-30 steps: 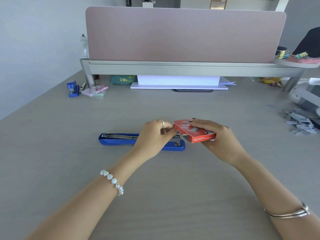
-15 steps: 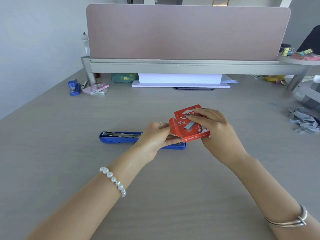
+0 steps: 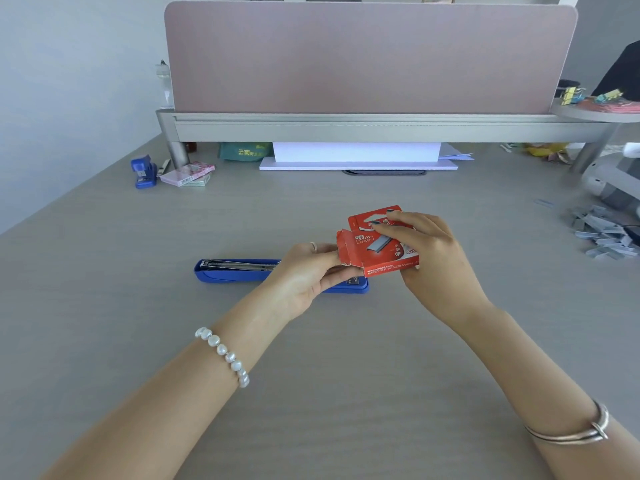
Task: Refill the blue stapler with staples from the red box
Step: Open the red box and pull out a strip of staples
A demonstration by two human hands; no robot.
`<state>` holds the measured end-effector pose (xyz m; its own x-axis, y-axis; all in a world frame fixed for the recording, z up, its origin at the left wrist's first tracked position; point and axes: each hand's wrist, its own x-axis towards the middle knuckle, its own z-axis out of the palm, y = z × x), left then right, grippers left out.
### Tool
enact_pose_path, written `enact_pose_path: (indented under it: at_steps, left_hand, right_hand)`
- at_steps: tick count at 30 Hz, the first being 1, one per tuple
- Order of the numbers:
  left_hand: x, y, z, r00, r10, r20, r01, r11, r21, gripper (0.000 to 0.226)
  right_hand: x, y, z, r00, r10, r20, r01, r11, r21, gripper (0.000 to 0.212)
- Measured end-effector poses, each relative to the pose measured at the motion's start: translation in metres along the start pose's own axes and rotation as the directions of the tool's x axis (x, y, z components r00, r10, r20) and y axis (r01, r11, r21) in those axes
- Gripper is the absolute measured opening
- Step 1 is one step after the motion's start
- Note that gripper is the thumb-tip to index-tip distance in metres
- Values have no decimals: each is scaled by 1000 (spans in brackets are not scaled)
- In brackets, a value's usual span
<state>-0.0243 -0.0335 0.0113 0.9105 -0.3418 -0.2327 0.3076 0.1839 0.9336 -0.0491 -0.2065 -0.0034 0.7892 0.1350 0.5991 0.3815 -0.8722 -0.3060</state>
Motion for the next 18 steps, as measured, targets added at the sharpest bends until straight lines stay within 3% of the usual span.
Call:
enact_pose_path:
  at_steps: [7, 13, 18]
  left_hand:
    - [-3, 2, 0, 997, 48, -60, -43, 995, 84, 7]
    - [-1, 3, -2, 993, 55, -108, -49, 997, 55, 24]
    - [-2, 6, -3, 994, 37, -106, -35, 999, 26, 12]
  right_hand:
    - [-1, 2, 6, 997, 73, 27, -75, 995, 66, 56]
    - [-1, 3, 9, 988, 155, 22, -156, 964, 216, 47]
    - [-2, 2, 10, 973, 217, 74, -229, 929, 292, 43]
